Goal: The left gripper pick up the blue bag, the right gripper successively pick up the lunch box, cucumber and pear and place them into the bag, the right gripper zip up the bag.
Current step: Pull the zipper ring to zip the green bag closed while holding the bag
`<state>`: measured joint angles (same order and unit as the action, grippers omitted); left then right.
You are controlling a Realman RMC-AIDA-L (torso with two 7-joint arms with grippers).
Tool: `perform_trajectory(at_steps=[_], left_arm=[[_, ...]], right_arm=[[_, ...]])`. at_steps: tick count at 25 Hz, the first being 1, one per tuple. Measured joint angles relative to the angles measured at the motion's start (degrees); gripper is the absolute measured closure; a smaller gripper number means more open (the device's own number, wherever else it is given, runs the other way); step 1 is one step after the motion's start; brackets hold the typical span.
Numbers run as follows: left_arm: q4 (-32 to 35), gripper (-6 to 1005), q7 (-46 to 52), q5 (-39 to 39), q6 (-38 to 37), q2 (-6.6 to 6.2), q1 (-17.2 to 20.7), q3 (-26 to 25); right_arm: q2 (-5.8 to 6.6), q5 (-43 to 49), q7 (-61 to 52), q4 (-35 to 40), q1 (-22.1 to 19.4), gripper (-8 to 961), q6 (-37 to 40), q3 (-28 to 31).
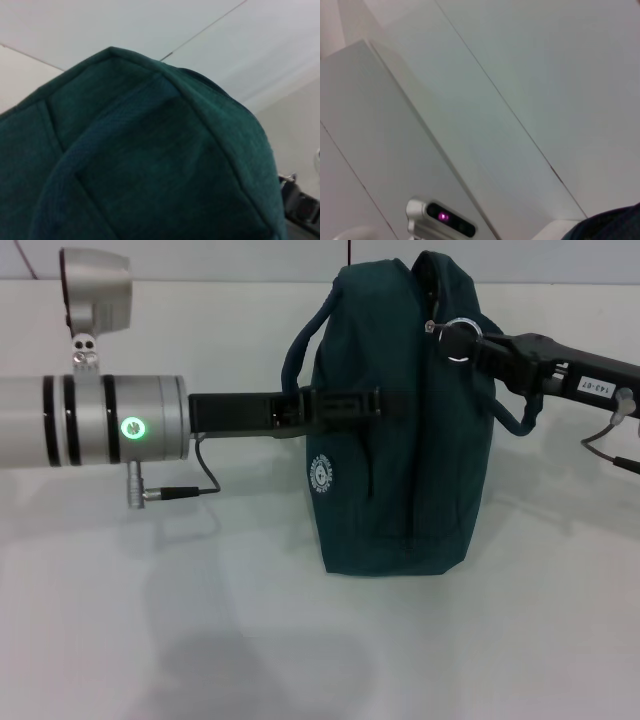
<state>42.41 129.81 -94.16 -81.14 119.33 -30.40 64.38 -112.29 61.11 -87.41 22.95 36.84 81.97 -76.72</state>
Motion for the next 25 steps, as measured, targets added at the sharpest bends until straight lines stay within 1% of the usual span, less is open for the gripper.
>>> perform_trajectory(at_steps=[2, 5, 7, 14, 19, 22, 25], left_arm=[[1.9, 111, 2.4, -0.3, -1.0, -0.11, 0.3, 0.0], [5.7, 116, 6.6, -1.8, -2.3, 0.05, 1.0, 0.5], [6.7, 125, 8.4, -2.2, -3.0, 0.13, 1.1, 0.7], [7.0, 159, 9.6, -2.2, -3.0, 0.28, 0.7, 1.4], [7.1, 184, 10.0, -2.6, 1.0, 0.30, 0.0, 4.9], [7.1, 198, 9.8, -3.3, 3.0, 0.30, -0.1, 5.4], [7.7, 213, 8.8, -3.4, 3.3, 0.25, 0.1, 5.1]], right_arm=[[0.01, 0.0, 0.0, 0.0, 0.0, 949, 0.1, 0.0], [-0.02, 0.0, 0.1, 0.0, 0.0, 949, 0.1, 0.0], [-0.06, 0.0, 0.1, 0.0, 0.0, 949, 0.2, 0.0], [-0.27, 0.1, 0.8, -0.2, -0.1, 949, 0.3, -0.2], [-0.37, 0.1, 0.9, -0.3, -0.2, 949, 1.4, -0.1], [-0.35, 0.1, 0.9, -0.3, -0.3, 949, 1.6, 0.0], [-0.12, 0.1, 0.8, -0.3, -0.7, 949, 1.7, 0.0]])
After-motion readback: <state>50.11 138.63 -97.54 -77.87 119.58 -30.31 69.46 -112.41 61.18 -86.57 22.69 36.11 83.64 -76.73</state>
